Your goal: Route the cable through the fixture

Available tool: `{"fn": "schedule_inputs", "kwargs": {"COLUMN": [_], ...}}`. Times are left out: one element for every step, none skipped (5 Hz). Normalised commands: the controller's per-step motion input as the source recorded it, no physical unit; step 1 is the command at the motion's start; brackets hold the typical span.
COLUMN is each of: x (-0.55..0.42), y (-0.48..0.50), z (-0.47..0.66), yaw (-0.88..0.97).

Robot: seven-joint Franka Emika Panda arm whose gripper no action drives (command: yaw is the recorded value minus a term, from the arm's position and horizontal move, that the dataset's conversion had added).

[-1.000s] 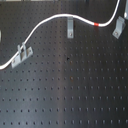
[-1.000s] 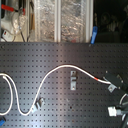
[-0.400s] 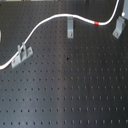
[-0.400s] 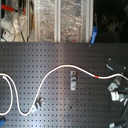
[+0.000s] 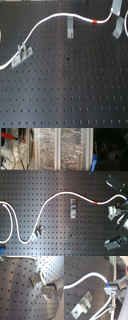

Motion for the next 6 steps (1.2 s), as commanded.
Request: {"fn": "schedule_inputs", "kwargs": {"x": [-0.509, -0.328, -0.011, 0.198, 0.297, -0.025], "y": [-0.271, -0.087, -0.013, -0.365, -0.484, -0.031], "z": [0.06, 0.04, 0.0, -0.27, -0.31, 0.0], "yaw": [0.26, 0.14, 0.0, -0.05, -0.06, 0.0]}}
